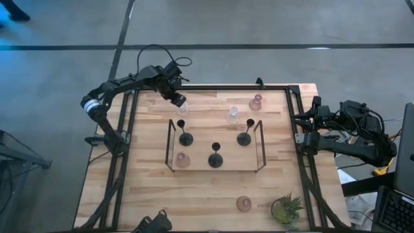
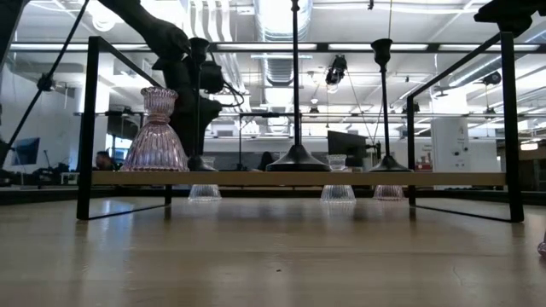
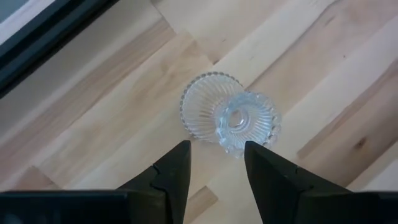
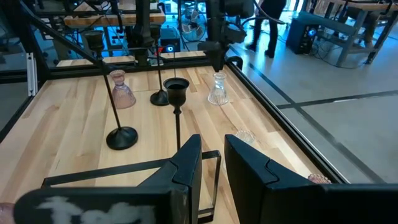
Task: Pick & Place candle stick holders
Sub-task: Put the left transparent glass candle holder on the shelf
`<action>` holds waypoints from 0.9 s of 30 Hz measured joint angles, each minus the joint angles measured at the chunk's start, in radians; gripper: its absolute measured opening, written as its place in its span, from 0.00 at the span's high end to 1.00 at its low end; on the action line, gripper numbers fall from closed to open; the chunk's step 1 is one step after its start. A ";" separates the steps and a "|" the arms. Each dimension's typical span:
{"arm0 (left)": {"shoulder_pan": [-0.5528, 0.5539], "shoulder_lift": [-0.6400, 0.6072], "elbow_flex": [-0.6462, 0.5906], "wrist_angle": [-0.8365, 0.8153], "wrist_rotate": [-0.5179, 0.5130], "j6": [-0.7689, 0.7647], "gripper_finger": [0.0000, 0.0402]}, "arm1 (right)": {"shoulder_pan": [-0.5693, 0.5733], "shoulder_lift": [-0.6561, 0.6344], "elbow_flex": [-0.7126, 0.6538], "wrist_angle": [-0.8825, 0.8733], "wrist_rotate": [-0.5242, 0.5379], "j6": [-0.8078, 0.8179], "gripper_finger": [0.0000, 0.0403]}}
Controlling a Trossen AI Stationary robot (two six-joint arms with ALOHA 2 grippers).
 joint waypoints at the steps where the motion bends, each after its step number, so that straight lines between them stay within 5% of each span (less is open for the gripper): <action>1: 0.000 0.000 0.002 0.000 0.003 -0.004 0.62 | 0.000 0.000 0.000 0.000 0.000 0.000 0.84; 21: 0.000 0.114 0.011 0.046 0.042 -0.008 0.62 | 0.000 0.000 0.000 0.000 0.000 0.000 0.84; 27: -0.002 0.094 0.009 0.038 0.045 0.018 0.75 | 0.000 0.000 0.000 0.000 0.000 0.000 0.84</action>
